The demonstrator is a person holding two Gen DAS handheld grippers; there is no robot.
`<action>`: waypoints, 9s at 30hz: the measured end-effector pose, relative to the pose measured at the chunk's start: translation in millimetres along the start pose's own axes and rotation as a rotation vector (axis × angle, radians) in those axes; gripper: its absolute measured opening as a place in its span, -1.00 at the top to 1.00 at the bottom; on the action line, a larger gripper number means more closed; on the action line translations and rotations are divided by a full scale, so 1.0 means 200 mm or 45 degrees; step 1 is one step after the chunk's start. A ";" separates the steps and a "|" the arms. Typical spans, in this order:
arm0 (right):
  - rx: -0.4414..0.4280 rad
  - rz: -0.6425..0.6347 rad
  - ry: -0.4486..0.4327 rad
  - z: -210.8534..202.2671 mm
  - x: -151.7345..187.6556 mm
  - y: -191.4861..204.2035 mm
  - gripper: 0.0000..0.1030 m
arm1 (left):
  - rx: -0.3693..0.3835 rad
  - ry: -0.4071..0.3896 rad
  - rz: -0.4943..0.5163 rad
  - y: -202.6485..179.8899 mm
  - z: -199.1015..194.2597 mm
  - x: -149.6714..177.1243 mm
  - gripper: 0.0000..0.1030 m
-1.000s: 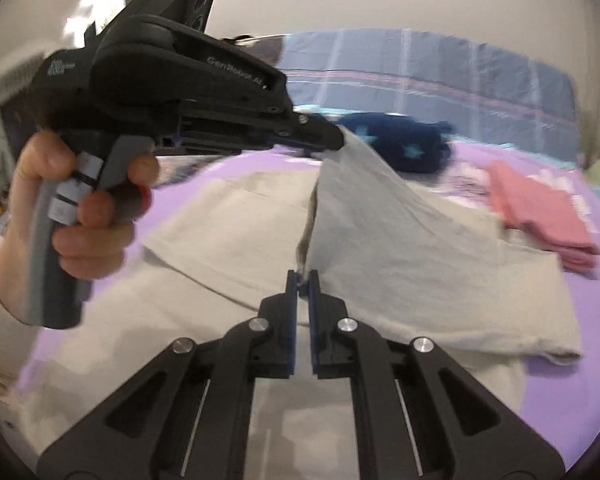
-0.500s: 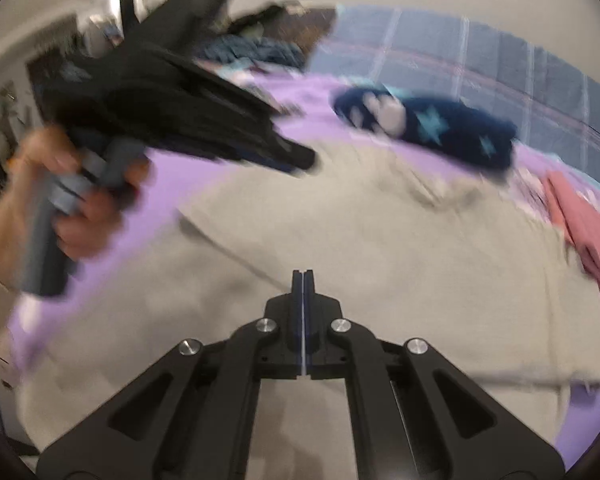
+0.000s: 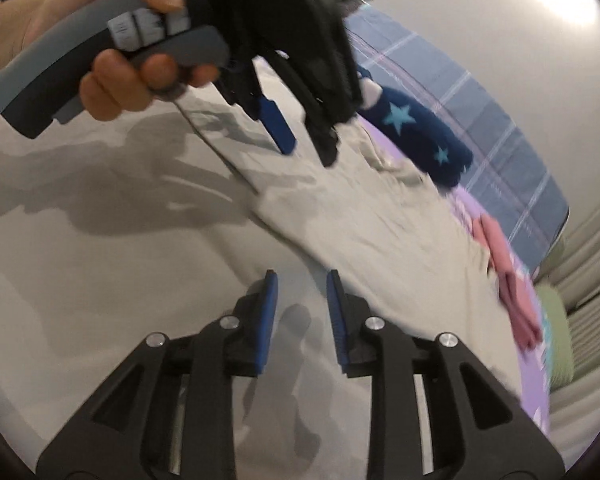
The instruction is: Fold small clothes
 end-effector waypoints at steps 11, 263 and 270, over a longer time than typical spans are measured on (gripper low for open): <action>-0.005 -0.059 -0.055 0.11 -0.10 0.00 0.54 | 0.034 -0.012 0.003 0.00 0.03 -0.04 0.11; -0.526 1.482 -0.668 -1.50 0.97 -0.16 0.88 | 0.323 -0.659 0.250 0.23 -1.59 1.42 0.98; -0.254 1.341 -0.899 -1.95 0.92 -0.28 0.88 | 0.378 -0.911 0.370 0.05 -1.95 1.55 0.98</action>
Point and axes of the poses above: each gripper's, at about its wrist camera, not at the fingertips, and z roughly the way its jaws point, y to its left, x to its underside, the point moved 5 cm from there along z, roughly the way its jaws point, and after that the axes turned 15 degrees about -z, right-handed, at the moved point
